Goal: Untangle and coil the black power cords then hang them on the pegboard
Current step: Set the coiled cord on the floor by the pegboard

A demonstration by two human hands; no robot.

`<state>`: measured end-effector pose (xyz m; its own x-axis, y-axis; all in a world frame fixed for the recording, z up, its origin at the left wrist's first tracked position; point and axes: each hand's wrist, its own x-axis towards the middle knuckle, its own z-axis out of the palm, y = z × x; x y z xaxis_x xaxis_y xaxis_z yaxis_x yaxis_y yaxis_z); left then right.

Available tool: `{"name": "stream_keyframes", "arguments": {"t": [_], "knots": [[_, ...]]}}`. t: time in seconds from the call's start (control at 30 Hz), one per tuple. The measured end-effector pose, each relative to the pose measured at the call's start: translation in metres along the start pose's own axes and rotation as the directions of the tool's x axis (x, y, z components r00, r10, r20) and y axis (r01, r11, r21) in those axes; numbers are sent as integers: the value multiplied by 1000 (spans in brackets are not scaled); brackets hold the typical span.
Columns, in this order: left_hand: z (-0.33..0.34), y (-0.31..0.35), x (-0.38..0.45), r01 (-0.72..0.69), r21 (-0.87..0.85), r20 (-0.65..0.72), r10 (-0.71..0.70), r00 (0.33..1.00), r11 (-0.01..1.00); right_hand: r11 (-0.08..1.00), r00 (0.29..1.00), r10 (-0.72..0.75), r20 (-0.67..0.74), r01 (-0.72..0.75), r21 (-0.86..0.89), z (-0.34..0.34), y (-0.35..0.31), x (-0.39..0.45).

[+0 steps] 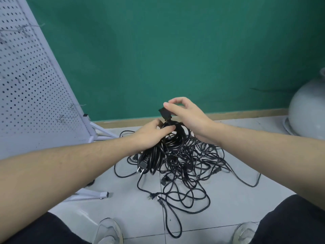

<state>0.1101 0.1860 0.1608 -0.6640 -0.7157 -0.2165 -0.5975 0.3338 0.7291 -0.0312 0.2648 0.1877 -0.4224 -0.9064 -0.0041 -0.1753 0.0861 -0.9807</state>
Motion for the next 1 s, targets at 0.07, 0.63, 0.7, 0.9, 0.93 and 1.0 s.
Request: {"name": "stream_keyframes", "arguments": {"t": [0.07, 0.63, 0.7, 0.9, 0.93, 1.0], "knots": [[-9, -20, 7, 88, -76, -48, -92, 995, 993, 998, 1000, 4, -2, -4, -57, 9, 7, 7], [-29, -271, 83, 613, 5, -165, -604, 780, 790, 673, 846, 362, 391, 52, -737, 108, 162, 108], [-32, -304, 96, 632, 3, -165, -623, 765, 775, 630, 846, 379, 376, 63, -774, 115, 179, 124], [-45, -343, 113, 676, 82, -160, -660, 734, 732, 507, 782, 474, 405, 134, -852, 141, 221, 170], [-46, -347, 115, 679, 117, -159, -661, 734, 725, 500, 778, 477, 409, 142, -854, 146, 226, 176], [-47, -355, 118, 654, 204, -166, -633, 756, 728, 482, 767, 485, 420, 167, -860, 154, 236, 186]]}}
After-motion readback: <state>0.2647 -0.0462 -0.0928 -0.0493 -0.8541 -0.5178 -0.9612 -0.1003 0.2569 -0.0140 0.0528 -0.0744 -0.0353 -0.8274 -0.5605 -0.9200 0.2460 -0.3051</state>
